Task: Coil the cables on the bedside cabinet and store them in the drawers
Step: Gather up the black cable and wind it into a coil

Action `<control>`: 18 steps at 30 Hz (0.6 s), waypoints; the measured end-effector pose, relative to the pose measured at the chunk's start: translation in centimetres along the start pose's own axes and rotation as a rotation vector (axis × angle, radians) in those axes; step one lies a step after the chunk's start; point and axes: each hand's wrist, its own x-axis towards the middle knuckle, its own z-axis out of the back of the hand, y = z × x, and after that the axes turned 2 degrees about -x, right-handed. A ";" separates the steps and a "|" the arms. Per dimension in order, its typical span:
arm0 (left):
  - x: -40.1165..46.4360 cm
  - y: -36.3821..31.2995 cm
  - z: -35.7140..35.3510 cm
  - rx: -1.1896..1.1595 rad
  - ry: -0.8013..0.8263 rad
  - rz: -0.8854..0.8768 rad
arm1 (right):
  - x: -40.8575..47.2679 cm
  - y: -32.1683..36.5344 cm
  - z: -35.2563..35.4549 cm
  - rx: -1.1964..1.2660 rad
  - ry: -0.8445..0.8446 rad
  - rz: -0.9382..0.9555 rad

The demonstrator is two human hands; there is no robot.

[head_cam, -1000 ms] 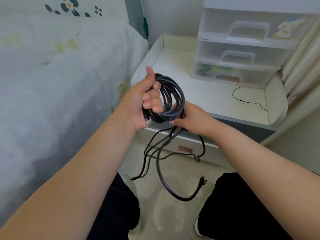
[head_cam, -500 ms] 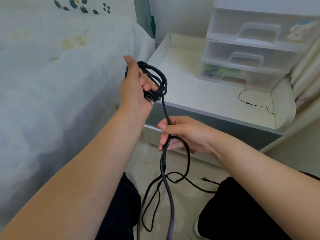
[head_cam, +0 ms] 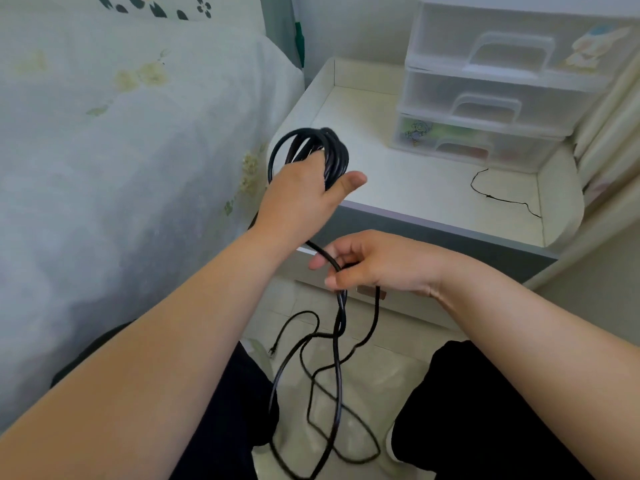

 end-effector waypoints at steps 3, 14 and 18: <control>-0.3 1.0 -0.3 0.033 0.075 0.039 | -0.1 0.1 0.6 -0.005 -0.108 0.006; -0.6 2.3 -0.9 -0.133 0.192 0.096 | 0.0 0.2 1.5 0.068 -0.326 0.185; -1.4 1.0 -0.6 -0.204 0.396 0.097 | 0.2 0.1 1.9 0.033 -0.408 0.206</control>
